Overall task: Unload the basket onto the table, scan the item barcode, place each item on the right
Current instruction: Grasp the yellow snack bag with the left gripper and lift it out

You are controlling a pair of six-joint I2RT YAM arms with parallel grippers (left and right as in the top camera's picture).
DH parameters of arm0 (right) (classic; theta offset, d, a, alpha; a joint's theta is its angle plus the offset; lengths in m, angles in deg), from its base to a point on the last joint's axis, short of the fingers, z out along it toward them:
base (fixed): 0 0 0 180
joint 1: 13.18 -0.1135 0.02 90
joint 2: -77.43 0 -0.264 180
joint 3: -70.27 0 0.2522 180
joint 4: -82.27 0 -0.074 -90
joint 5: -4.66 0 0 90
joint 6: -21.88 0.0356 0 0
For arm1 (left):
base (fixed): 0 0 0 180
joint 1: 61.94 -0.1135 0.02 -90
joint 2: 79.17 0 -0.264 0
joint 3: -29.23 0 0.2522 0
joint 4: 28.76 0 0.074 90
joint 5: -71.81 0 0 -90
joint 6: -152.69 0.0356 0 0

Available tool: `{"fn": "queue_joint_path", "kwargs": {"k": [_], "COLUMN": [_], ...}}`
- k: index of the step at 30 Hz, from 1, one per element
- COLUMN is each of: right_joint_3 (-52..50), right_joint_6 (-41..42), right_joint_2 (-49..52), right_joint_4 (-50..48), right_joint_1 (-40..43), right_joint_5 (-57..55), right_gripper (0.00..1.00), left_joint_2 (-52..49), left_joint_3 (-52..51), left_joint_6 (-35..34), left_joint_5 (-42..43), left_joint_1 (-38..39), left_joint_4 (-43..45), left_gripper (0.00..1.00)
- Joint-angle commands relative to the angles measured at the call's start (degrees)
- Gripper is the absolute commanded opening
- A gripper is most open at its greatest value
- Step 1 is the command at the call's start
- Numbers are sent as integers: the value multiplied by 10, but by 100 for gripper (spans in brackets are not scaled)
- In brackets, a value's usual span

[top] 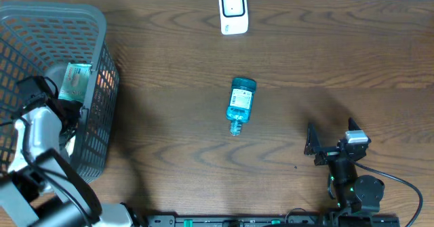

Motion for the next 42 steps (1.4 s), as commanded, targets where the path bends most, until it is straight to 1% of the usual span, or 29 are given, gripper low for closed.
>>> {"fn": "queue_joint_path", "kwargs": {"k": [1,7,10,12,14,17,21,23,25,26,29,33,36,39,42], "right_joint_3": [-1,-1,-1,-1,-1,-1,-1,-1,-1,-1,-1,-1,-1,-1,-1], "right_joint_6": [-5,-5,-5,-5,-5,-5,-5,-5,-5,-5,-5,-5,-5,-5,-5], "right_joint_2": [-2,-2,-2,-2,-2,-2,-2,-2,-2,-2,-2,-2,-2,-2,-2], "right_joint_4": [2,2,2,2,2,2,2,2,2,2,2,2,2,2,2], "right_joint_1": [-3,-3,-3,-3,-3,-3,-3,-3,-3,-3,-3,-3,-3,-3,-3], "right_joint_5": [-2,-2,-2,-2,-2,-2,-2,-2,-2,-2,-2,-2,-2,-2,-2], "right_gripper": [99,99,99,99,99,99,99,99,99,99,99,99,99,99,99], "left_joint_2": [92,240,294,321,343,367,398,411,420,424,431,424,411,390,360], "left_joint_3": [17,22,22,22,22,22,22,22,22,22,22,22,22,22,22], "left_joint_6": [0,2,26,30,43,63,70,55,38,38,53,140,183,206,228], "left_joint_5": [3,3,3,5,39,146,379,504,575,595,600,589,513,412,339], "left_joint_1": [-2,-2,-2,-1,-1,-1,0,12,37,56,126,237,314,381,439], "left_joint_4": [9,46,63,68,72,101,185,245,286,295,278,236,187,141,113], "left_gripper": [7,7,7,7,7,7,7,8,7,7,7,7,7,7,7]}}
